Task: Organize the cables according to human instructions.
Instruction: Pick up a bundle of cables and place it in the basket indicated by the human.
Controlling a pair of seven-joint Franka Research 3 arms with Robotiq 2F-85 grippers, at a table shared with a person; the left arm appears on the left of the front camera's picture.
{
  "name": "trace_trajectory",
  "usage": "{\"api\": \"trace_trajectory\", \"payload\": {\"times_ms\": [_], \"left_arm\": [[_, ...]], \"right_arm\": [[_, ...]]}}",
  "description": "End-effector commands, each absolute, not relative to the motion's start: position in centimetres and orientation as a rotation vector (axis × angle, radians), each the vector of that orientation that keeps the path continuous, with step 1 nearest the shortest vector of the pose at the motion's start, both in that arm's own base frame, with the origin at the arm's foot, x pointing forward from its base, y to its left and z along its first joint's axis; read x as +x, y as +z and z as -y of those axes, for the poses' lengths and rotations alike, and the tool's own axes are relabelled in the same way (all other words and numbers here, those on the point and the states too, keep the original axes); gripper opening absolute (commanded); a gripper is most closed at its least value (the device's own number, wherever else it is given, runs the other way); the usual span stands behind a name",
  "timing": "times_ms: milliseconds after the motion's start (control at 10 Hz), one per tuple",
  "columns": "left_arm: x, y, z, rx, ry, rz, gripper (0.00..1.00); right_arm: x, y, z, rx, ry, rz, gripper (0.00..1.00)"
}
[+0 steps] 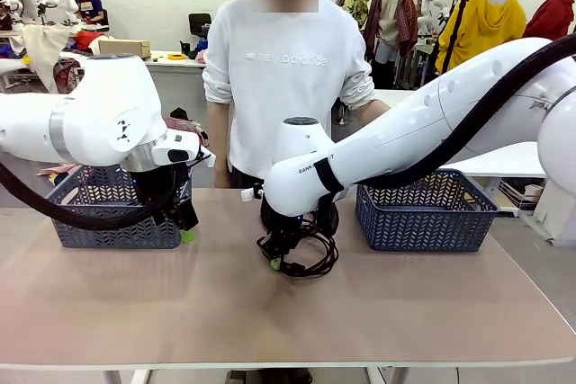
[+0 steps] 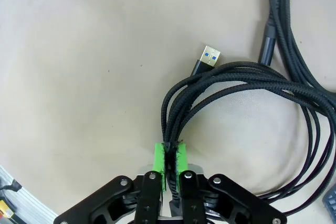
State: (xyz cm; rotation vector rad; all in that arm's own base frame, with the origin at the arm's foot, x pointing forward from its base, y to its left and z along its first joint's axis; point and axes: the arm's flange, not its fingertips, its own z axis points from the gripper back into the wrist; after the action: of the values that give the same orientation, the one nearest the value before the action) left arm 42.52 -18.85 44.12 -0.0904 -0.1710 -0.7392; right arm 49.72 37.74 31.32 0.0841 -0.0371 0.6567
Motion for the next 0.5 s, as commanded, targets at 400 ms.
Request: {"api": "trace_trajectory", "payload": {"times_ms": [400], "left_arm": [[42.6,44.4,18.7,-0.089,-0.735,0.165,1.0]], "right_arm": [[47.5,36.3,-33.4,0.055,0.719,0.094,0.0]]}}
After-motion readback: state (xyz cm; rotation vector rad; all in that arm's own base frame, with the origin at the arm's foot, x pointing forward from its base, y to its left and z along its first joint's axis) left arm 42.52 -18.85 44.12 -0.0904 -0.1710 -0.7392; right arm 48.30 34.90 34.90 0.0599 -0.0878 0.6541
